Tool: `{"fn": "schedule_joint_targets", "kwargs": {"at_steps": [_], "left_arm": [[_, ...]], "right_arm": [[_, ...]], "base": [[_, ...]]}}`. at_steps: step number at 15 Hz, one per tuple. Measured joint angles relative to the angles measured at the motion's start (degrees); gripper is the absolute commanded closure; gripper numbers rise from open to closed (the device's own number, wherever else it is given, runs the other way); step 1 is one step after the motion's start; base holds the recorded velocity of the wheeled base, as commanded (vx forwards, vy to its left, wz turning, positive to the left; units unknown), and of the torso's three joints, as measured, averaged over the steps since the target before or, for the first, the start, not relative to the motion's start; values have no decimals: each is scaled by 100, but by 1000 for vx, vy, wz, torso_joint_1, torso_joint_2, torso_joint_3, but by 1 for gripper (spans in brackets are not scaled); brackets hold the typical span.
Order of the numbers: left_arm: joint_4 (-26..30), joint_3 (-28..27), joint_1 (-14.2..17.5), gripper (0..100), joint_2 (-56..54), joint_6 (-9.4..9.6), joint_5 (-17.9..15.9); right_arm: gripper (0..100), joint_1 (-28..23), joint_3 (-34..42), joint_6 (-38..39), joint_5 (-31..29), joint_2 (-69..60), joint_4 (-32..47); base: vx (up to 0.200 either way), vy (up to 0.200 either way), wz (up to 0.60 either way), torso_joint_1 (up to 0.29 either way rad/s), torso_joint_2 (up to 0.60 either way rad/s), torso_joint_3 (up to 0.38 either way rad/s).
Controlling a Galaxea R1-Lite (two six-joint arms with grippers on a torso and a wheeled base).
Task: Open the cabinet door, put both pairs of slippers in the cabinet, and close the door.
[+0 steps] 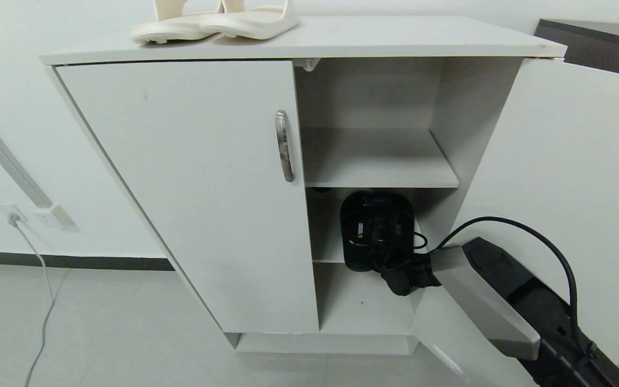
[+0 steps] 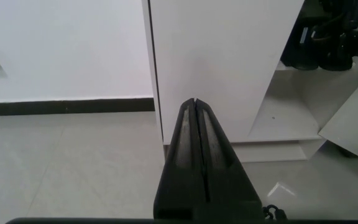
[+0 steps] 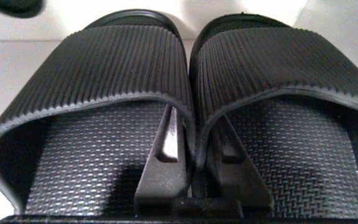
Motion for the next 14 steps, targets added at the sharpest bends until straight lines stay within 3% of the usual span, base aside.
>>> {"fn": "schedule_joint_targets", "kwargs": {"at_steps": [5,6,11,14], "left_arm": [[2,0,0,100,0,2,7],[0,0,0,100,0,2,5],[0,0,0,100,0,2,5],[2,0,0,100,0,2,7]], "right_arm": [[100,-22,-48,61,7,69,6],[0,-22,-48,66,10,80,0],[0,-24,66,68,-26,87,-54],[0,35,725,61,-37,-129,-401]], "base": [[0,0,0,0,0,0],[0,0,0,0,0,0],[0,0,0,0,0,0],[0,0,0,0,0,0]]}}
